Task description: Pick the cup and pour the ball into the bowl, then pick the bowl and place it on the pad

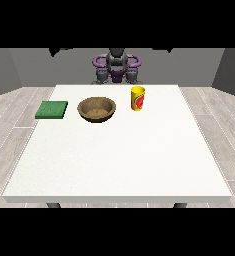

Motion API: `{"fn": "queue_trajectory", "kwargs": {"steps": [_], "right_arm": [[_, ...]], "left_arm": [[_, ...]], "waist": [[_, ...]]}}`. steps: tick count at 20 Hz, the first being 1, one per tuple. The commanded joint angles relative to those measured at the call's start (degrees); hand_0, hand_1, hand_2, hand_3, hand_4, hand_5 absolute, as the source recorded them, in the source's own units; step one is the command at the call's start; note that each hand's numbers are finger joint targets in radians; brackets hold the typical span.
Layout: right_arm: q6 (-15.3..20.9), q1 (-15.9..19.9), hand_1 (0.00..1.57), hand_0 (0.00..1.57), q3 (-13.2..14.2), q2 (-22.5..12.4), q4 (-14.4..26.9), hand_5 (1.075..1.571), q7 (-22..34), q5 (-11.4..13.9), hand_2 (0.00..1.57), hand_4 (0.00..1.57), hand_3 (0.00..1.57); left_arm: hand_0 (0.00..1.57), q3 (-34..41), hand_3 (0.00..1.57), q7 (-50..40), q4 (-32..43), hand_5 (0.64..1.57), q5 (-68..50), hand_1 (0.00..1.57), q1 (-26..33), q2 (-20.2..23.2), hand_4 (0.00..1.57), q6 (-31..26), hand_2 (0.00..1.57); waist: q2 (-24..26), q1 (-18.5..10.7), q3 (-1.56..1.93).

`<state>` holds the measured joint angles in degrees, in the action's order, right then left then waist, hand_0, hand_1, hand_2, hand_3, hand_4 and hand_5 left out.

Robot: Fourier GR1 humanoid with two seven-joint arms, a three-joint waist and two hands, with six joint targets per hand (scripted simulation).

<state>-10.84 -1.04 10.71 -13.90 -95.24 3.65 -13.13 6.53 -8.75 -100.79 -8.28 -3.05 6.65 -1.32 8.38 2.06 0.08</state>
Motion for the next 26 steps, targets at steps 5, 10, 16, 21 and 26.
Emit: {"fn": "queue_trajectory", "kwargs": {"steps": [5,10,16,21,26], "right_arm": [[-0.11,2.85,0.0,0.0,1.28,1.37,1.37,1.57,-3.64,1.12,0.0,0.0,0.0],[-1.05,3.7,0.0,0.0,0.27,2.65,1.24,1.57,-7.24,1.44,0.0,0.0,0.0],[-1.86,7.02,0.0,0.0,0.26,2.77,2.32,1.571,-11.6,2.19,0.0,0.0,0.0],[-5.55,7.93,0.0,0.0,3.34,0.15,8.63,1.571,-17.85,1.57,0.0,0.0,0.0],[-6.06,5.67,0.0,0.0,2.08,1.02,6.63,1.57,-13.03,0.73,0.0,0.0,0.0]], "left_arm": [[0.0,-0.06,0.0,5.74,1.8,1.541,0.63,0.0,-3.19,-1.74,0.0,0.51,0.0],[0.0,2.15,0.0,21.98,13.17,1.529,2.78,0.0,-3.21,-1.8,0.0,-2.04,0.0],[0.0,1.51,0.0,35.66,23.76,1.523,7.66,0.0,-6.41,-6.34,0.0,3.28,0.0],[0.0,1.81,0.0,42.38,32.74,1.518,7.53,0.0,-10.38,-6.31,0.0,4.67,0.0],[0.0,4.28,0.0,46.44,46.85,1.517,7.15,0.0,-15.54,-4.92,0.0,6.17,0.0]], "waist": [[-7.0,-1.15,-0.07],[-12.75,1.33,-0.1],[-18.94,4.26,-0.13],[-21.49,4.26,-0.09],[-17.66,5.6,-0.1]]}}
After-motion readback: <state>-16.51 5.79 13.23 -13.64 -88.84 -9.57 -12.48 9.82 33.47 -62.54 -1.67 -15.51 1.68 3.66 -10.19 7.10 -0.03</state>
